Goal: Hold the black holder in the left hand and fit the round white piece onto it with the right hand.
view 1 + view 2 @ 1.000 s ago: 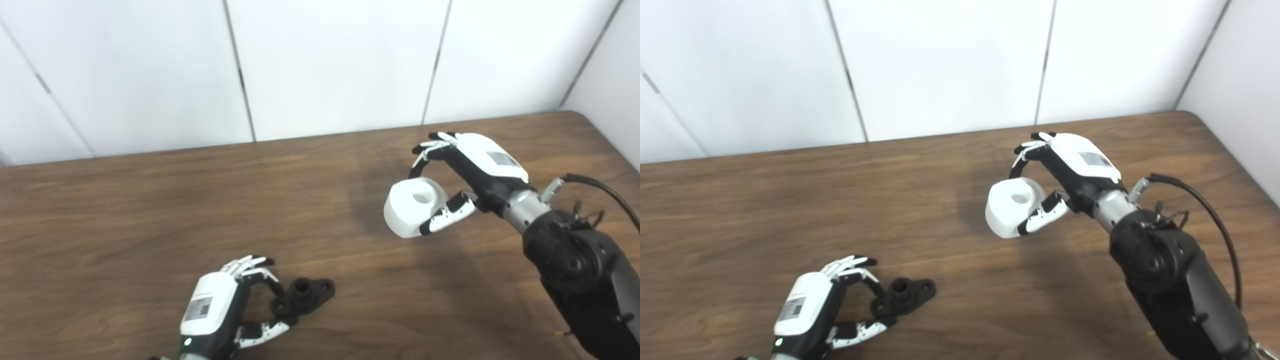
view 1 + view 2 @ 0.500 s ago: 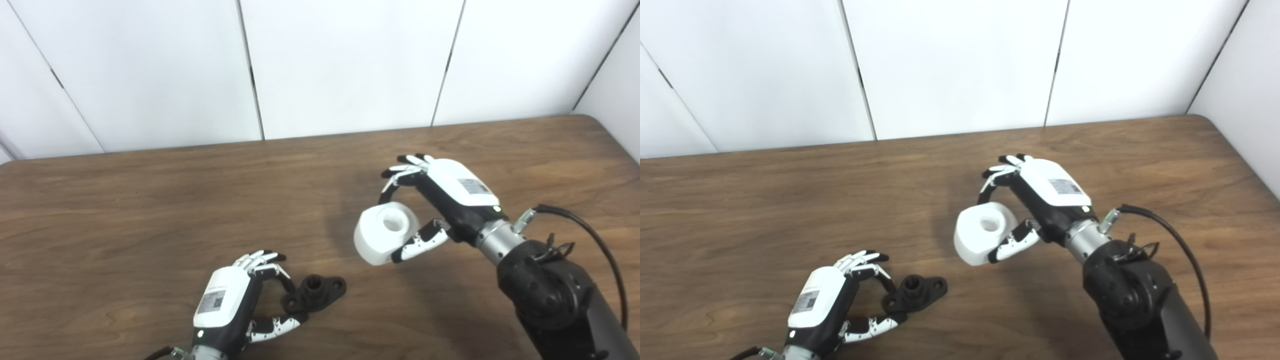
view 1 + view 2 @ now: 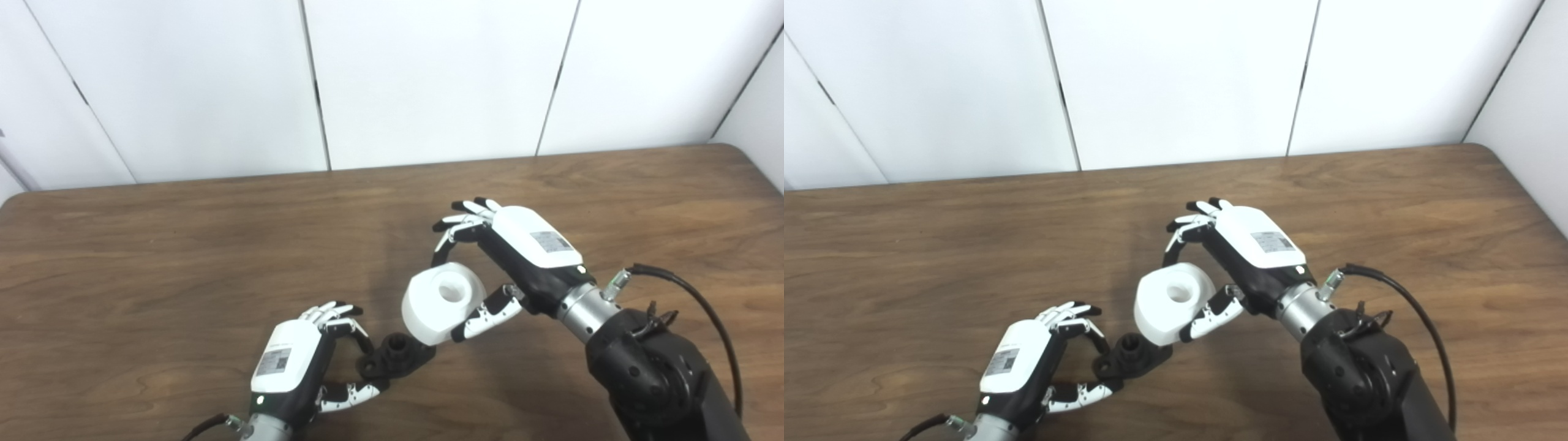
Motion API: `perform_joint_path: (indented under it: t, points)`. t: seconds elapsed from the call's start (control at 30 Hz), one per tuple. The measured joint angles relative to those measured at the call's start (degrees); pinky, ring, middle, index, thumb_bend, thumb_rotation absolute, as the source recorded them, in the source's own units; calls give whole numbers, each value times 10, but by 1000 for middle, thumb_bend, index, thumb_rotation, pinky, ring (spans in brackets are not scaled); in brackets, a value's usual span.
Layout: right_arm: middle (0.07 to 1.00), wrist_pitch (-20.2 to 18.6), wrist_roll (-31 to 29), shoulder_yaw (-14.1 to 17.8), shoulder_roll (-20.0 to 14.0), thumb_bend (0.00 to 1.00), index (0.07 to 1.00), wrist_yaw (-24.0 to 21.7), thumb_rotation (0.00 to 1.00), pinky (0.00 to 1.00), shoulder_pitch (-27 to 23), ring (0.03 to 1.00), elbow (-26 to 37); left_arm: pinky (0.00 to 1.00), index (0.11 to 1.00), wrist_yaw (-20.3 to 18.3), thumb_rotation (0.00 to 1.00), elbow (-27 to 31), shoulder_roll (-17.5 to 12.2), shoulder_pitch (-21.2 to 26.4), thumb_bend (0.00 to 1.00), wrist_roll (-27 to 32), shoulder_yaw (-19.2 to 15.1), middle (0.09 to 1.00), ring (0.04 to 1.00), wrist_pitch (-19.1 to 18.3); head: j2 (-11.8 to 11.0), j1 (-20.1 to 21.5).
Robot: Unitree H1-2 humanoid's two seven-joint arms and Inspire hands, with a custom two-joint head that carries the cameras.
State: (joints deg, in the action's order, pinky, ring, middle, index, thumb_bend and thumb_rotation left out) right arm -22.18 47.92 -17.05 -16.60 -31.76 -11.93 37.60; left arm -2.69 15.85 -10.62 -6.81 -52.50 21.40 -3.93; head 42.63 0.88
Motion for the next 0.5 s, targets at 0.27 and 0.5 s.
perform_joint_path:
  t: [0.27,0.5]
  points:
    - [812,4,2,-6,15,521,482,-13,140,1000,-10,954,14,900,491,-2,47,0,4,2,515,-4,5,821,883,-8,3,-8]
    - [810,17,3,-15,28,520,483,-17,140,1000,-11,954,13,898,491,-2,46,0,6,3,515,-4,7,823,883,-13,5,-10]
